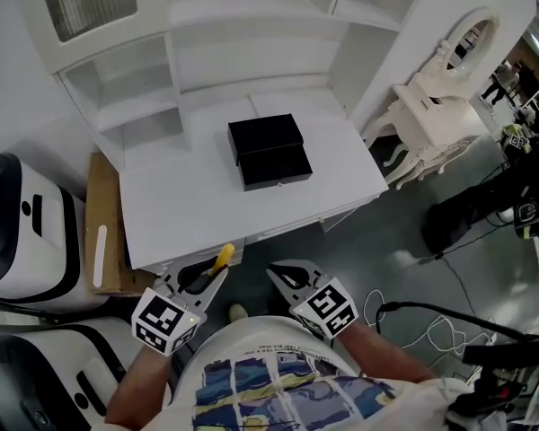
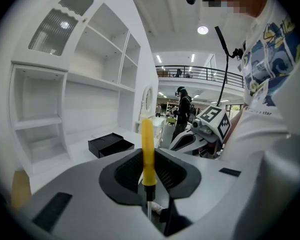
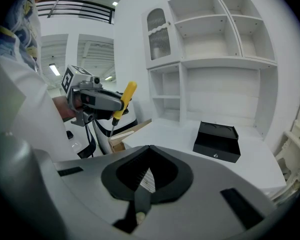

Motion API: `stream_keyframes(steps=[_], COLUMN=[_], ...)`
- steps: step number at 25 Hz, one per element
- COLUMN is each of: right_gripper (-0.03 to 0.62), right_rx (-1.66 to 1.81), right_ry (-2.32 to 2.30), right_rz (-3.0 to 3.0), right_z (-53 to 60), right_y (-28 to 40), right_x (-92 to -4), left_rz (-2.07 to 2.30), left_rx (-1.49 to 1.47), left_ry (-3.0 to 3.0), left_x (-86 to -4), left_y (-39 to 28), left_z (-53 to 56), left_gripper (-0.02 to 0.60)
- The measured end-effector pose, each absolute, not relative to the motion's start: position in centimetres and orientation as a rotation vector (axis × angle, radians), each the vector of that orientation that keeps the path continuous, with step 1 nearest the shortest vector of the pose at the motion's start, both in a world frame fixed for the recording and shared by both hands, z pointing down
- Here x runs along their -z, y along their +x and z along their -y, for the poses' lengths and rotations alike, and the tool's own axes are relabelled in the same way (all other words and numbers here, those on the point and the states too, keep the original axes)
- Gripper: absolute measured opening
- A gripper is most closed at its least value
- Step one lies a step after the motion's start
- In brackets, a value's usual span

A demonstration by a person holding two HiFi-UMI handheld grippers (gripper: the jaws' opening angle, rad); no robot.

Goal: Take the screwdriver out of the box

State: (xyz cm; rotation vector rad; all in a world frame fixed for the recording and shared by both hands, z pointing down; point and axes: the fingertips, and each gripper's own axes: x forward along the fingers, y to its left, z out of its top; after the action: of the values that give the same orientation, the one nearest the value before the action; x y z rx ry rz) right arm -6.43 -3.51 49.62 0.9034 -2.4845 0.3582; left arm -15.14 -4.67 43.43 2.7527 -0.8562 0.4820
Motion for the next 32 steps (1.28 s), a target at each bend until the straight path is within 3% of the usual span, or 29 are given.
stream_keyframes(steps=[32], right_gripper=[0.025], right_rx=[-0.409], right_ry=[0.888], right_rz=[2.502], right_z=[3.7], right_y=[-6.7], right_x=[-49.8], left_rz=[0.806], left_rx=[-0.538], left_ry=[2.743], left_x=[-43.8], left_y=[-14.1], left_z=[5.3], left_gripper=[0.081])
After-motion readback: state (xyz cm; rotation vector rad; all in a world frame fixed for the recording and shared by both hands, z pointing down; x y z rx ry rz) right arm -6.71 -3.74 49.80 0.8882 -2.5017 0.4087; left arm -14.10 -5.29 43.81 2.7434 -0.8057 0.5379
